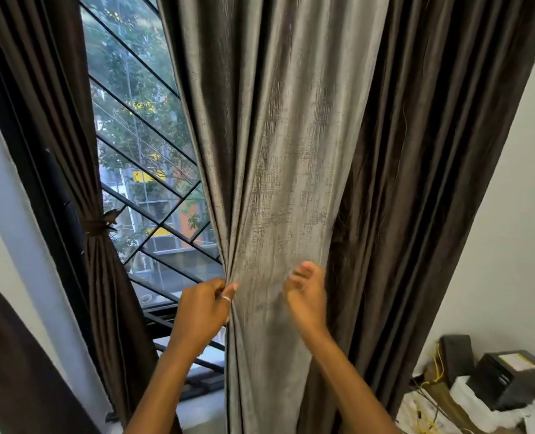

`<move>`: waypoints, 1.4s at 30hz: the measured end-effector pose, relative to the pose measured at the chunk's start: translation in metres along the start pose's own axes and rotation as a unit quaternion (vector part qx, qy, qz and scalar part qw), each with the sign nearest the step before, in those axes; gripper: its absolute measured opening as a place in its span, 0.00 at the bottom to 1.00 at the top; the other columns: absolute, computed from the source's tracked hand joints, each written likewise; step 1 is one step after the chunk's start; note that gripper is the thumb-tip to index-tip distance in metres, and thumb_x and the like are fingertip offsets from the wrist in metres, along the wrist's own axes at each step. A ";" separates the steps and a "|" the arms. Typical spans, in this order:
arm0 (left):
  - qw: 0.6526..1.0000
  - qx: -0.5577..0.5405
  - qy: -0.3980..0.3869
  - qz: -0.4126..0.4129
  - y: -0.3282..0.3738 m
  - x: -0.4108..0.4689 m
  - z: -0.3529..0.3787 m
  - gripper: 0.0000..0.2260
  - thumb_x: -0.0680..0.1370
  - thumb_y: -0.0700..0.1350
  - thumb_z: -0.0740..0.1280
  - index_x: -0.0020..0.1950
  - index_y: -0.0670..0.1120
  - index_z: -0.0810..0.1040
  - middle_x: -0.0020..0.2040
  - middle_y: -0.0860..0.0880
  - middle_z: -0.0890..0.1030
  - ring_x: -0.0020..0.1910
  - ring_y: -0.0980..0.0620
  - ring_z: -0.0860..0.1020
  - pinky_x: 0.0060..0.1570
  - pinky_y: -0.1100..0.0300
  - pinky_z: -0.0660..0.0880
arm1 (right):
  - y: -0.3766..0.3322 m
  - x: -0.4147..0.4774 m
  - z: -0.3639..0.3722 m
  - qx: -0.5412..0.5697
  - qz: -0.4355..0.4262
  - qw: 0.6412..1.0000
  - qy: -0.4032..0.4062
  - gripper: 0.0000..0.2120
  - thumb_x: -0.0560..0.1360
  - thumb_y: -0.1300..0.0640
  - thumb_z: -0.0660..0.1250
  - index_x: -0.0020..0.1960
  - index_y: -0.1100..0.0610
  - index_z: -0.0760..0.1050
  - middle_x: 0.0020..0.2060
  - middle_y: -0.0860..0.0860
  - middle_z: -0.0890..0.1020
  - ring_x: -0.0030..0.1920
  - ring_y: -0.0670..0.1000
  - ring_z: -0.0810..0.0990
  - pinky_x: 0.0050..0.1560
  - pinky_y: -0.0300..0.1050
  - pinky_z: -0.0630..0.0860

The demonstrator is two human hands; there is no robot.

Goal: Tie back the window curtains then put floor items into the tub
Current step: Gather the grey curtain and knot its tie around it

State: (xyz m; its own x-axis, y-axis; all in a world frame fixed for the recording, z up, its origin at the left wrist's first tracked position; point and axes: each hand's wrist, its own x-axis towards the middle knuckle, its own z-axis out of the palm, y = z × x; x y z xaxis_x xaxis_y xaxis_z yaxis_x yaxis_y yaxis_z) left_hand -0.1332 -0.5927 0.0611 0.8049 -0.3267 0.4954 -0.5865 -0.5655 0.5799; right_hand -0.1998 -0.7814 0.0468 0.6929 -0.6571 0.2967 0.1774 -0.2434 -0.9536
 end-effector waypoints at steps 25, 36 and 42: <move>0.998 0.032 0.041 0.044 -0.046 -0.001 -0.056 0.21 0.80 0.53 0.67 0.33 0.41 0.78 0.24 0.45 0.74 0.25 0.49 0.74 0.27 0.64 0.66 | 0.012 0.066 -0.069 -0.022 0.043 0.994 -0.099 0.07 0.75 0.59 0.74 0.44 0.63 0.80 0.45 0.58 0.86 0.48 0.58 0.86 0.52 0.57 0.84; 0.999 0.019 0.029 -0.021 0.016 0.001 0.014 0.21 0.78 0.50 0.68 0.28 0.43 0.68 0.22 0.46 0.67 0.25 0.46 0.72 0.27 0.52 0.65 | 0.013 -0.025 -0.024 -0.193 -0.170 0.965 0.043 0.15 0.78 0.57 0.71 0.36 0.54 0.69 0.27 0.47 0.70 0.30 0.49 0.71 0.34 0.50 0.71; 0.999 -0.029 0.017 -0.015 0.045 0.000 0.034 0.22 0.75 0.46 0.71 0.26 0.49 0.64 0.22 0.51 0.64 0.24 0.56 0.68 0.28 0.59 0.60 | 0.014 -0.030 0.011 -0.217 -0.200 0.955 -0.011 0.08 0.78 0.61 0.67 0.41 0.53 0.74 0.35 0.48 0.77 0.36 0.48 0.75 0.37 0.42 0.68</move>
State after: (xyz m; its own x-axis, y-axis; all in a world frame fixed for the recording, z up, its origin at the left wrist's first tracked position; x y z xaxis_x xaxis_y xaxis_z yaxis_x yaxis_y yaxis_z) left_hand -0.1564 -0.6441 0.0657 0.8193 -0.2845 0.4978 -0.5672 -0.5289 0.6313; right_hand -0.2105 -0.7571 0.0238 0.6455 -0.4360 0.6270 0.1270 -0.7483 -0.6511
